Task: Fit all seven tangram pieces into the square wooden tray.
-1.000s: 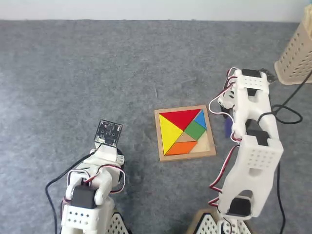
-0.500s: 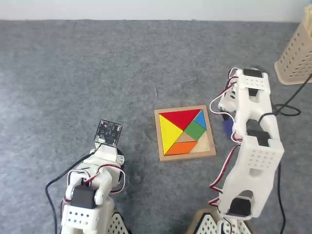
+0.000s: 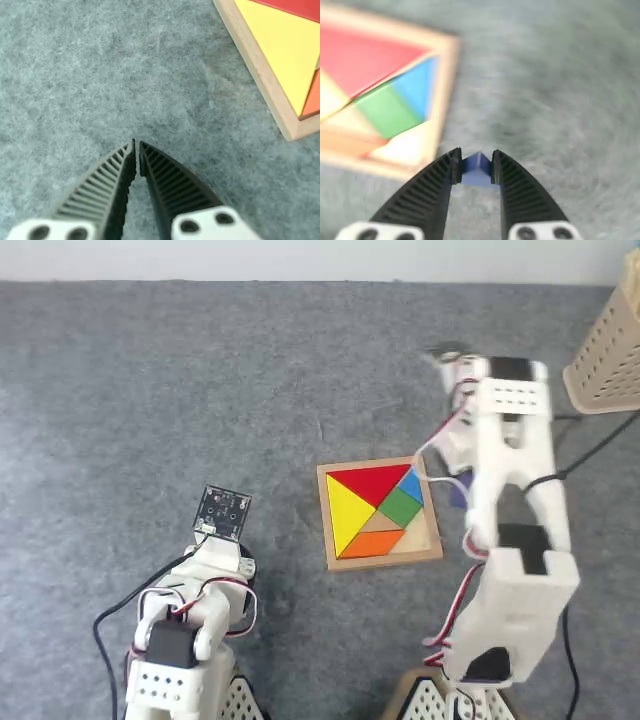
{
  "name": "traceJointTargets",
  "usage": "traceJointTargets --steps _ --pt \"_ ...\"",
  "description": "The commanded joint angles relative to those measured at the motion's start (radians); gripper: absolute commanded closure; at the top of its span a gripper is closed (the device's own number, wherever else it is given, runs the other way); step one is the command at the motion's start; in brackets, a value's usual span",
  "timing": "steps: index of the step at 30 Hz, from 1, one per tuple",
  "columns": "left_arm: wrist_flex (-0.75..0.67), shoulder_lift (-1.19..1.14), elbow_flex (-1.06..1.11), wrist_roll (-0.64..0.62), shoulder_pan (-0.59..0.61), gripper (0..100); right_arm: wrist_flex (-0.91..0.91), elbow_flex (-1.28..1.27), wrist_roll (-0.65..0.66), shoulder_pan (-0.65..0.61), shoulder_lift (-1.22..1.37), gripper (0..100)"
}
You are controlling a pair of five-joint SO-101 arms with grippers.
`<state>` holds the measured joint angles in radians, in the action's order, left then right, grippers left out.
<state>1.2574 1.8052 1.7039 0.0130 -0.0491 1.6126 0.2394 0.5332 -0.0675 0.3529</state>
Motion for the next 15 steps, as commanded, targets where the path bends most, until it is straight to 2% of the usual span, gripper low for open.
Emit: traceJointTargets --steps 1,8,10,13,15 --pt "0.006 0.021 -0.019 -0.008 -0.008 99 0.031 -0.02 0.081 -0.142 -0.13 95.5" --pt "0.006 0.021 -0.019 -0.008 -0.008 99 -0.094 -0.325 0.184 -0.371 -0.249 96.5" --pt "0.006 0.021 -0.019 -0.008 -0.008 99 -0.122 -0.391 0.218 -0.387 -0.271 97.9" --pt "0.006 0.021 -0.019 -0.008 -0.008 99 -0.137 -0.423 0.222 -0.386 -0.302 94.2" --pt "0.006 0.021 -0.019 -0.008 -0.008 99 -0.143 -0.427 0.166 -0.39 -0.346 91.6"
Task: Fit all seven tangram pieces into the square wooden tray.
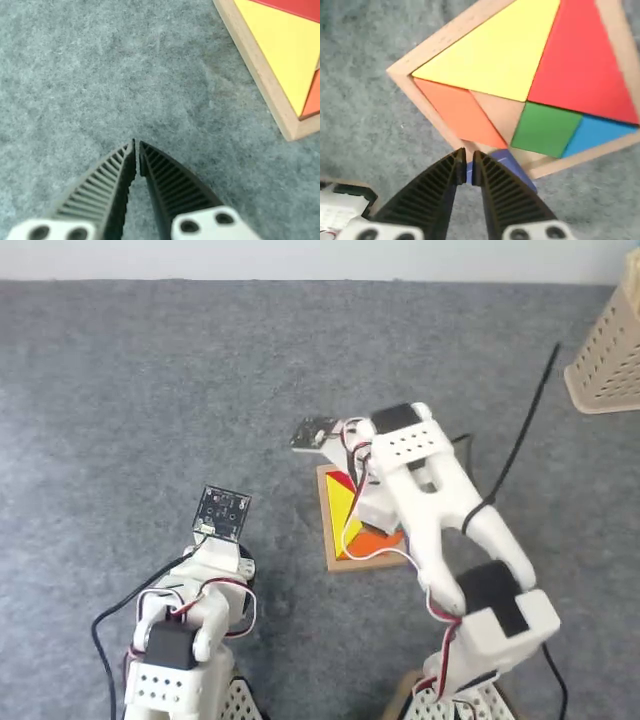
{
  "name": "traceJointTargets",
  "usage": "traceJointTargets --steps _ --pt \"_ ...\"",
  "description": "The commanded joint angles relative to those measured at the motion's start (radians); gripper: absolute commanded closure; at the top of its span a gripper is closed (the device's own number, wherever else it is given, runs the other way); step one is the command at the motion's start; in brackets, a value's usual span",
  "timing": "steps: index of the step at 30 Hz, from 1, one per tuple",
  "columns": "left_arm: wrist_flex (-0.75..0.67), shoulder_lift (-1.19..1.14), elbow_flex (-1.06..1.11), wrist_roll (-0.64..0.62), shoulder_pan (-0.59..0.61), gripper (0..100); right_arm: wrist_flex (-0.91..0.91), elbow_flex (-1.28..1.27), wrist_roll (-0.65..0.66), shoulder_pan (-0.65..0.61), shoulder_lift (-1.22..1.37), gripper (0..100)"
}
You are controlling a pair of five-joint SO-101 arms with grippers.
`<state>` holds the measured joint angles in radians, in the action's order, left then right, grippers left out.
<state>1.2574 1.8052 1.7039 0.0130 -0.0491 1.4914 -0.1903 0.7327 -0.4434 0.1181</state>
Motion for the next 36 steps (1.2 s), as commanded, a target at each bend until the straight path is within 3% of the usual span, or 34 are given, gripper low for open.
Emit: traceJointTargets --steps 1,5,8,11,14,18,22,36 --pt "0.006 0.021 -0.019 -0.008 -0.008 99 -0.036 0.003 -0.089 -0.016 -0.145 91.3" --pt "0.006 0.021 -0.019 -0.008 -0.008 99 -0.09 -0.046 -0.292 -0.01 -0.318 91.9" --pt "0.006 0.021 -0.019 -0.008 -0.008 99 -0.173 -0.209 -0.367 0.004 -0.446 91.9" --pt "0.006 0.021 -0.019 -0.008 -0.008 99 -0.326 -0.437 -0.377 0.035 -0.556 91.9" --pt "0.006 0.021 -0.019 -0.008 -0.008 99 -0.403 -0.575 -0.379 0.142 -0.61 91.9" --pt "0.006 0.021 -0.019 -0.008 -0.008 99 -0.417 -0.601 -0.414 0.349 -0.601 91.9" --pt "0.006 0.021 -0.019 -0.008 -0.008 99 -0.412 -0.612 -0.417 0.446 -0.598 92.0" --pt "0.006 0.021 -0.019 -0.008 -0.008 99 -0.398 -0.62 -0.423 0.433 -0.584 92.0"
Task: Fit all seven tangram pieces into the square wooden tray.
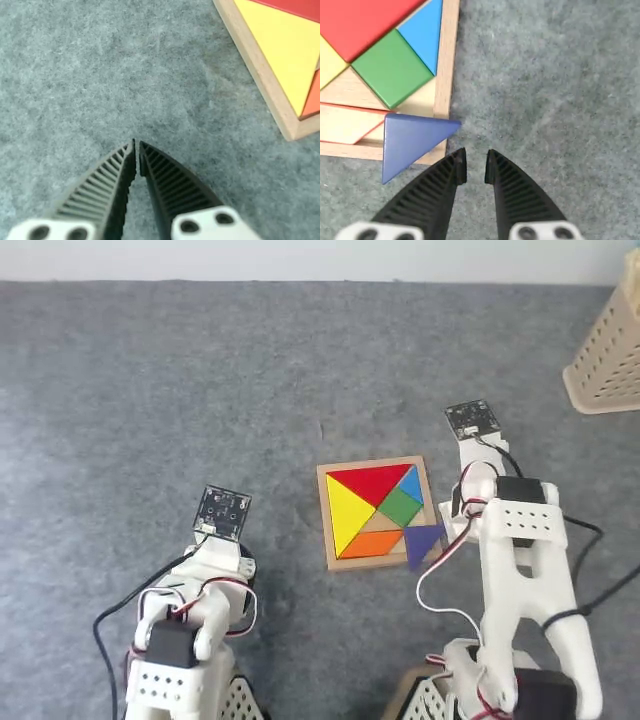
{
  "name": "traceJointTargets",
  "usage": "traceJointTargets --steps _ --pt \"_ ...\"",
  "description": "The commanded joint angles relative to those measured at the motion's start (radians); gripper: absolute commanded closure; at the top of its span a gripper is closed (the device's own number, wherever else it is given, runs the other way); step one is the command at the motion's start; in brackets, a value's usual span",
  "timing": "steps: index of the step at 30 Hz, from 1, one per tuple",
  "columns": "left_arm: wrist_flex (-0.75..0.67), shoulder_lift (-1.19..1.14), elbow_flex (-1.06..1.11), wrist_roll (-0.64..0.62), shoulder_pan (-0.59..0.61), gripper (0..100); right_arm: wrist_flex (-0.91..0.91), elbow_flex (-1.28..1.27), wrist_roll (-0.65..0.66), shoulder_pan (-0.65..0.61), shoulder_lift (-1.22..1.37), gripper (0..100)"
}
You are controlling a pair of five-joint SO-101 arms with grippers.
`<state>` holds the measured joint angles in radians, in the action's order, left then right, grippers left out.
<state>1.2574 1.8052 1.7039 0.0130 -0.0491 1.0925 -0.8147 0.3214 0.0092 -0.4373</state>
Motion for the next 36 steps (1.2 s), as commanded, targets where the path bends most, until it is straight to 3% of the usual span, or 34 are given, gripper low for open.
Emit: traceJointTargets --steps 1,4,9,13,16,28,36 --pt "0.006 0.021 -0.019 -0.008 -0.008 99 -0.002 0.005 -0.012 -0.033 -0.022 92.0" --pt "0.006 0.021 -0.019 -0.008 -0.008 99 -0.012 0.02 -0.029 -0.088 0.054 92.0" --pt "0.006 0.021 -0.019 -0.008 -0.008 99 -0.005 0.13 -0.249 -0.189 0.226 90.9" --pt "0.006 0.021 -0.019 -0.008 -0.008 99 0.016 0.207 -0.388 -0.229 0.269 82.6" --pt "0.006 0.021 -0.019 -0.008 -0.008 99 0.025 0.224 -0.388 -0.26 0.272 78.0" --pt "0.006 0.021 -0.019 -0.008 -0.008 99 -0.027 0.163 -0.328 -0.351 0.28 78.9" --pt "0.006 0.021 -0.019 -0.008 -0.008 99 -0.093 0.163 -0.328 -0.156 0.394 78.9"
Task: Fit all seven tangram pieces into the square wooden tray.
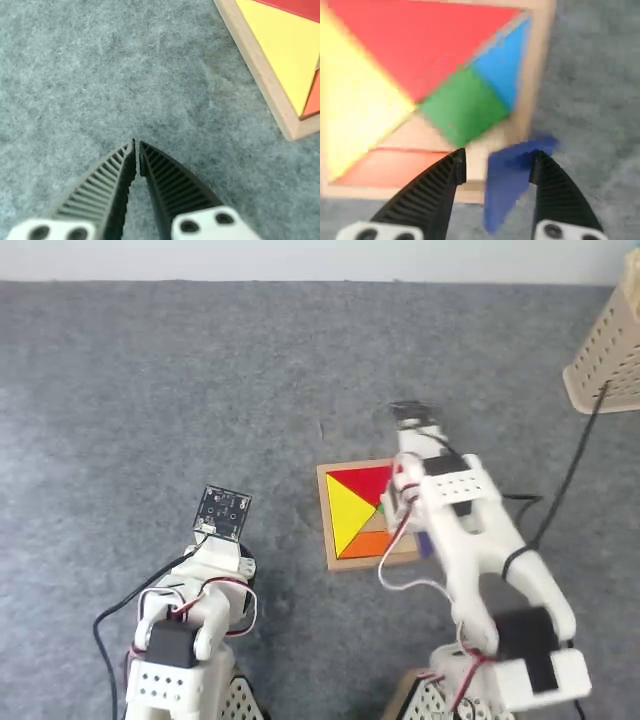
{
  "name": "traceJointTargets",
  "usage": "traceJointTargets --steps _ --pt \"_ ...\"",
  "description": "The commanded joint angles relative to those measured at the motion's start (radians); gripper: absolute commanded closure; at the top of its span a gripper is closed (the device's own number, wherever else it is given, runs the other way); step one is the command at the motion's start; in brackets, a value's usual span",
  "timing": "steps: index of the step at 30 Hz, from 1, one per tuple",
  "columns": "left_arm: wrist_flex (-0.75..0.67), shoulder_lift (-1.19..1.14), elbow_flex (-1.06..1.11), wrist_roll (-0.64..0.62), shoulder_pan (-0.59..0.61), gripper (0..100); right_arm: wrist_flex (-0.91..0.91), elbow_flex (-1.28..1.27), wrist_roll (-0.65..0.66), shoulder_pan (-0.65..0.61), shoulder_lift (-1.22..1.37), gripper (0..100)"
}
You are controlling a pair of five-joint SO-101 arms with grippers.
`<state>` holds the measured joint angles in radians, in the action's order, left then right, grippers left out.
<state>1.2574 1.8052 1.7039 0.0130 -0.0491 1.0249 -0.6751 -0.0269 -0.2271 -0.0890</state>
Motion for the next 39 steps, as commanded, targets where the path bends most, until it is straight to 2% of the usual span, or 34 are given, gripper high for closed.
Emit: traceJointTargets --steps 1,8,18,25,30,32,37,39 --pt "0.006 0.021 -0.019 -0.008 -0.008 99 -0.025 0.043 0.02 0.113 0.067 78.9" --pt "0.006 0.021 -0.019 -0.008 -0.008 99 -0.008 0.155 0.023 0.246 0.09 79.0" --pt "0.006 0.021 -0.019 -0.008 -0.008 99 0.059 0.092 0.075 0.298 -0.173 79.0" --pt "0.006 0.021 -0.019 -0.008 -0.006 99 0.058 -0.011 0.173 0.335 -0.205 79.0" --pt "0.006 0.021 -0.019 -0.008 -0.006 99 0.11 -0.018 0.373 0.351 -0.154 78.5" --pt "0.006 0.021 -0.019 -0.008 -0.008 99 0.111 -0.014 0.379 0.352 -0.122 77.9" --pt "0.006 0.021 -0.019 -0.008 -0.008 99 0.059 -0.012 0.423 0.352 -0.027 68.6" --pt "0.006 0.021 -0.019 -0.008 -0.008 99 0.045 -0.012 0.439 0.352 0.015 68.5"
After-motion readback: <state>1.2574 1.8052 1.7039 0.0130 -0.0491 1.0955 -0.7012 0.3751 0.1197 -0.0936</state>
